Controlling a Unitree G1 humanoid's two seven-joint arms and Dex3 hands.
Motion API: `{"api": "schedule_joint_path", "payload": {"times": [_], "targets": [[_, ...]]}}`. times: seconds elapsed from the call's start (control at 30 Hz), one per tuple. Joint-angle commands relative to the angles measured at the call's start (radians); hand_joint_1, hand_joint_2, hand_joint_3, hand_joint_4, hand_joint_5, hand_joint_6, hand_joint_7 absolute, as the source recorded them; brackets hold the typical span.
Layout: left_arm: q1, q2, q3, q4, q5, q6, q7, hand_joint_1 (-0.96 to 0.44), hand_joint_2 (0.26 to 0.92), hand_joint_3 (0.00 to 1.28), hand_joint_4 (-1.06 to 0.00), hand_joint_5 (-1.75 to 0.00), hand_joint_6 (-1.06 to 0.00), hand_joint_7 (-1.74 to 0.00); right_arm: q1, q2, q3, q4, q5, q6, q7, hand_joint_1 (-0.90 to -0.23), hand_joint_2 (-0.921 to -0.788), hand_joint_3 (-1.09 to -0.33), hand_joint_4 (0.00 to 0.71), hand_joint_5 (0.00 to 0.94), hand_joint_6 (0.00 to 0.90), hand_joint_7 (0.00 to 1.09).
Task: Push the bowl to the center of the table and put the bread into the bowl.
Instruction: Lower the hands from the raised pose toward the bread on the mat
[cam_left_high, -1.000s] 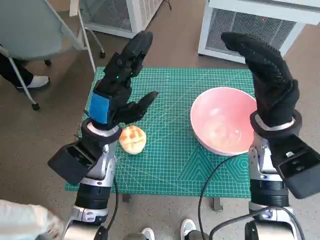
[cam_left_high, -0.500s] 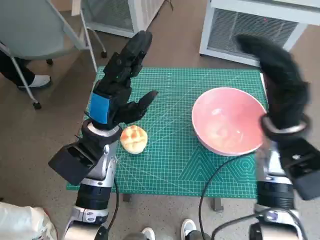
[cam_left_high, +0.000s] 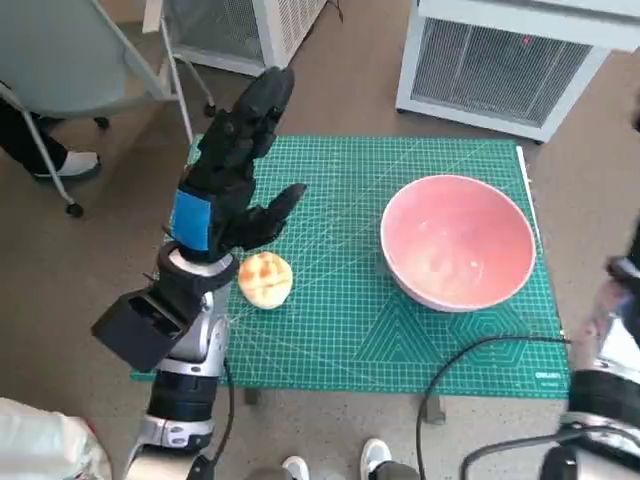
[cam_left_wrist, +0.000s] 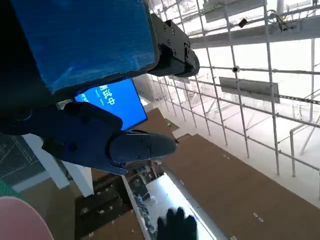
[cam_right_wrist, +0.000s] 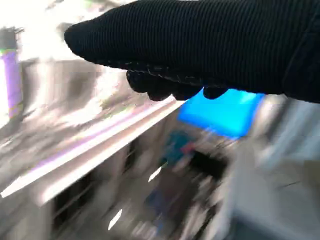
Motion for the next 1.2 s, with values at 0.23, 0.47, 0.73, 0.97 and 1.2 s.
{"api": "schedule_joint_path", "payload": {"times": [0.23,0.47,0.73,0.97,1.2], "targets": [[0.012,0.007,0.014,-0.007,-0.025,0.014,-0.005,-0.45,0.921,0.36,-0.30,0.00,-0.31,-0.18,0.014,-0.008,-0.013,0.277,-0.008,0.113,-0.086,-0.515,-0.921,-0.874,0.228,0.000,0.179,0.19],[0.018,0.014,0.020,-0.017,-0.017,0.019,-0.001,-0.45,0.921,0.36,-0.30,0.00,-0.31,-0.18,0.011,0.027,-0.026,0.343,0.025,0.219,-0.055,-0.492,-0.921,-0.875,0.188,0.000,0.194,0.13],[0.031,0.027,0.029,-0.028,-0.002,0.015,0.007,-0.45,0.921,0.35,-0.29,0.00,-0.31,-0.18,-0.006,0.069,-0.019,0.380,0.014,0.352,-0.061,-0.499,-0.921,-0.854,0.155,0.000,0.202,0.11],[0.044,0.045,0.039,-0.038,0.001,0.017,0.011,-0.46,0.921,0.35,-0.30,0.00,-0.31,-0.18,-0.036,0.115,-0.013,0.393,0.006,0.444,-0.072,-0.511,-0.921,-0.862,0.138,0.003,0.201,0.10],[0.070,0.052,0.042,-0.066,0.012,0.020,0.029,-0.47,0.921,0.35,-0.30,0.00,-0.31,-0.17,-0.069,0.162,0.004,0.399,-0.009,0.494,-0.093,-0.505,-0.921,-0.876,0.175,0.019,0.232,0.11]]}}
